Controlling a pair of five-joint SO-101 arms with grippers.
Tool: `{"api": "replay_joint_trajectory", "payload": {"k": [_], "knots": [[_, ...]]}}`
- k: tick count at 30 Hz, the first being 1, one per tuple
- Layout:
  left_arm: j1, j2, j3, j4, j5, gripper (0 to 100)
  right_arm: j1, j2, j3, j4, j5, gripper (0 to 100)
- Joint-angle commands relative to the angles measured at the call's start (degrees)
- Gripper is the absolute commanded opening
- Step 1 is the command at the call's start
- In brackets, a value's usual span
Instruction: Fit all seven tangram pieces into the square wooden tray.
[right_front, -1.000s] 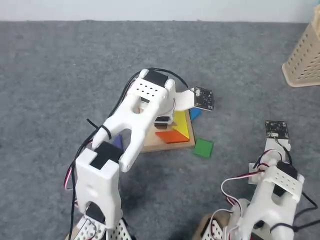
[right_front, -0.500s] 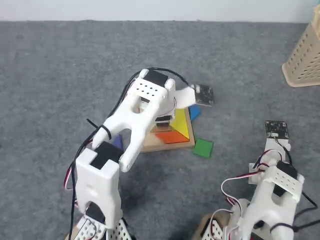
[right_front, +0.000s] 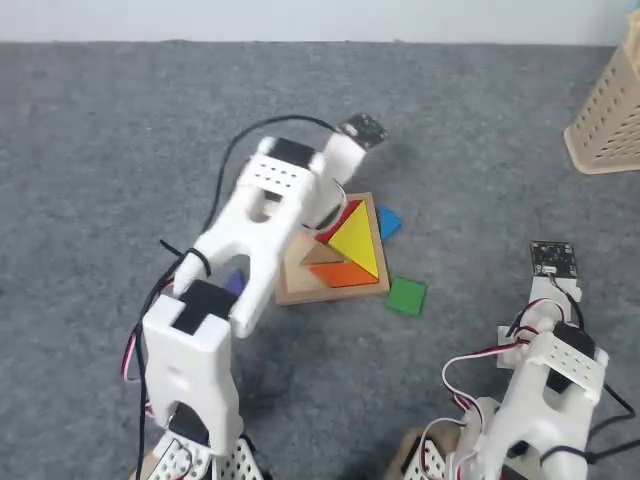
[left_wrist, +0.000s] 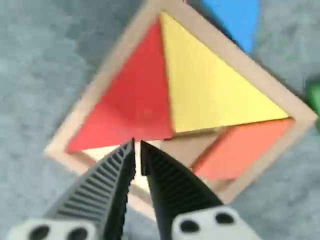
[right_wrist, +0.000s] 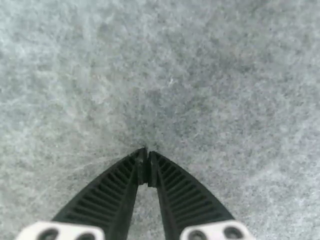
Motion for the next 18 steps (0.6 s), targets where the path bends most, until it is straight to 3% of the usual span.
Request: {"api": "replay_joint_trajectory", "payload": {"k": [1,13,18], "knots": [[2.02,-0.35,1.98,-1.76,2.37,1,-0.75,-1.80,-0.09,-1.10,0.79,0.6],[0.09,6.59,2.59,-3.69,6.15,1,-0.75,-1.80,-0.09,-1.10,0.79,0.6],[3.16,7.91,-0.04,-0.88,4.75,1,-0.75,-1.80,-0.09,-1.10,1.23,0.6]]}}
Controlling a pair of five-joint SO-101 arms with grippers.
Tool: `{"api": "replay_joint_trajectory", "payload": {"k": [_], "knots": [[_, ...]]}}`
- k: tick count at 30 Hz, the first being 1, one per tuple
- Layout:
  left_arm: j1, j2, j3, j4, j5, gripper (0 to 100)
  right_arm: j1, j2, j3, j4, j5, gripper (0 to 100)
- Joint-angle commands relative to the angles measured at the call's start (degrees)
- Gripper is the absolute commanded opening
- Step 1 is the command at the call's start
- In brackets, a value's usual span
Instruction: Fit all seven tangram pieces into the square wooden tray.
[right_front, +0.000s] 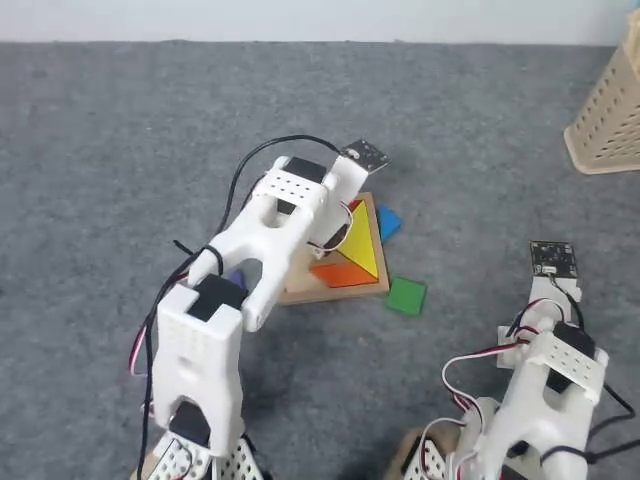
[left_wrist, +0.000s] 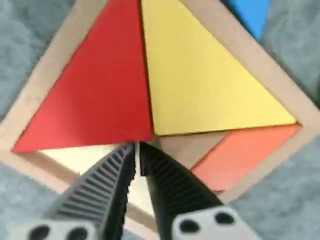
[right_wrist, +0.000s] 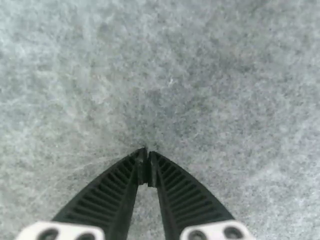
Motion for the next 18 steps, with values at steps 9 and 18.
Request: {"api": "replay_joint_trajectory", "payload": {"k": [9,18], "knots": [[-0.70,-4.04,-14.11,11.16,0.00,1,-0.75,-1.80,-0.09,-1.10,1.85,0.6],[-16.97,-16.62,-23.08,24.53,0.70,1,-0.84,-1.80,-0.09,-1.10,1.58,0.6]]}}
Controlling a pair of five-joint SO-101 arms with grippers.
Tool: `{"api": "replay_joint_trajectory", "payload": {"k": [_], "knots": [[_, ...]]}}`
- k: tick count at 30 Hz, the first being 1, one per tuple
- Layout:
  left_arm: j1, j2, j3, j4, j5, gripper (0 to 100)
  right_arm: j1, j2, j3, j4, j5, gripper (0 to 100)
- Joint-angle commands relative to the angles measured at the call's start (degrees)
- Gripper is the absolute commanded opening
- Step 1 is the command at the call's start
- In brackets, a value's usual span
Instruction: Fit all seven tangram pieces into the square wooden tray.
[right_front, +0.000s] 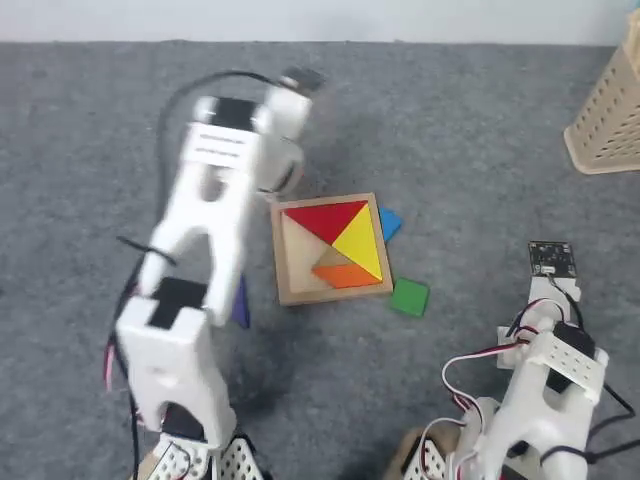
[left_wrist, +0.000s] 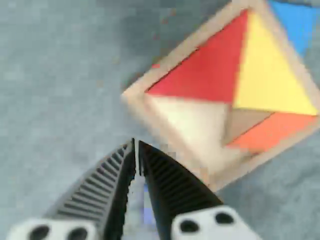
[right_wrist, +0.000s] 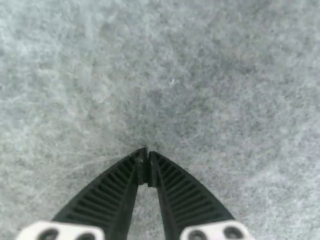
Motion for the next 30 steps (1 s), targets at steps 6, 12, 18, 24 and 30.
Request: {"api": "replay_joint_trajectory", "payload": {"k": [6,12,18,24,30], "knots": [[-10.90,-19.25,12.44,-0.79,0.35,1,-8.40,-1.98,-0.79,0.31,0.62,0.6],[-20.57,-36.66,46.90,-21.19,-3.08,1,-18.77,-1.71,-10.64,9.54,-1.05,0.7],[-32.62,-54.95,77.85,-39.21,-3.08,1,-32.04,-1.27,-24.09,19.21,-8.18,1.1],[-34.90,-69.27,92.70,-43.16,-7.30,1,-46.90,12.79,-33.93,20.09,-21.71,16.4],[-37.89,-74.90,102.90,-54.59,-10.02,1,-49.45,30.55,-44.04,20.09,-24.88,21.4]]}}
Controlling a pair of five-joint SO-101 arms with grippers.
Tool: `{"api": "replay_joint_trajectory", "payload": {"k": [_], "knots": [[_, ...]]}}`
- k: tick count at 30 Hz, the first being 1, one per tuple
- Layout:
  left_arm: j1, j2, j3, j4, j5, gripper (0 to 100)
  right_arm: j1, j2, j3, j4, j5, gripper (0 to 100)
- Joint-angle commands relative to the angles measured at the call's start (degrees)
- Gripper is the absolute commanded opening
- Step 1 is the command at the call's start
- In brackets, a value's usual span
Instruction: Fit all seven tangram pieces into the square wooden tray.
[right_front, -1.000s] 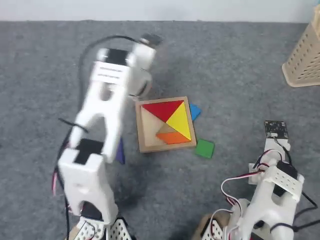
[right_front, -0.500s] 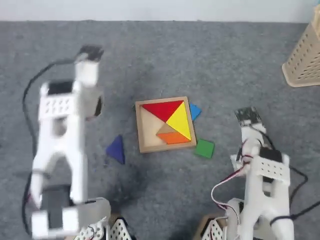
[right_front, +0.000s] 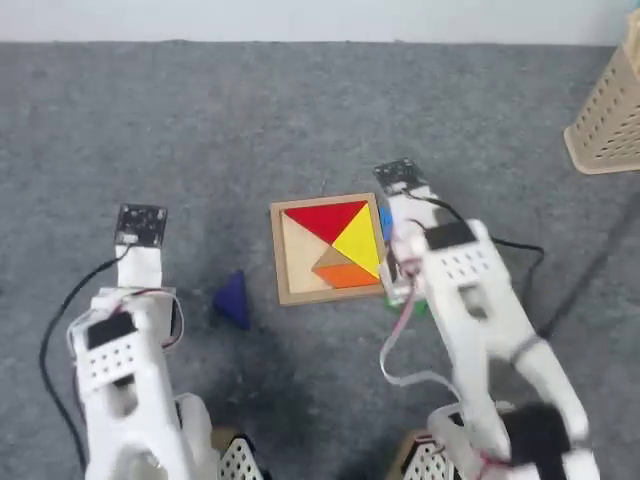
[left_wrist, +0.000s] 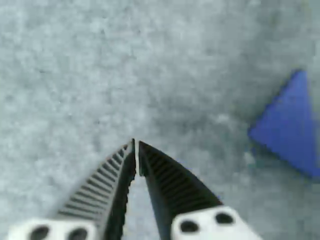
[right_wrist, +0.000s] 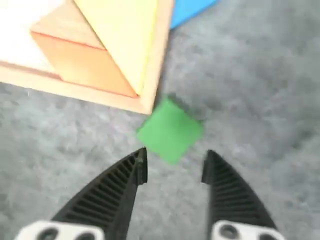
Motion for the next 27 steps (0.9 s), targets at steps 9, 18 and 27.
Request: {"api": "replay_joint_trajectory", "payload": {"k": [9,18,27], "knots": [[-4.48,-4.13,5.58,-11.34,-1.14,1,0.66,12.62,-7.65,-0.13,-6.86,21.5],[-4.48,-4.13,5.58,-11.25,-1.14,1,3.47,19.74,-4.75,-7.87,-8.70,21.3],[-4.40,-4.13,5.67,-11.25,-1.14,1,7.52,21.41,-4.92,-8.13,-14.51,21.3]]}}
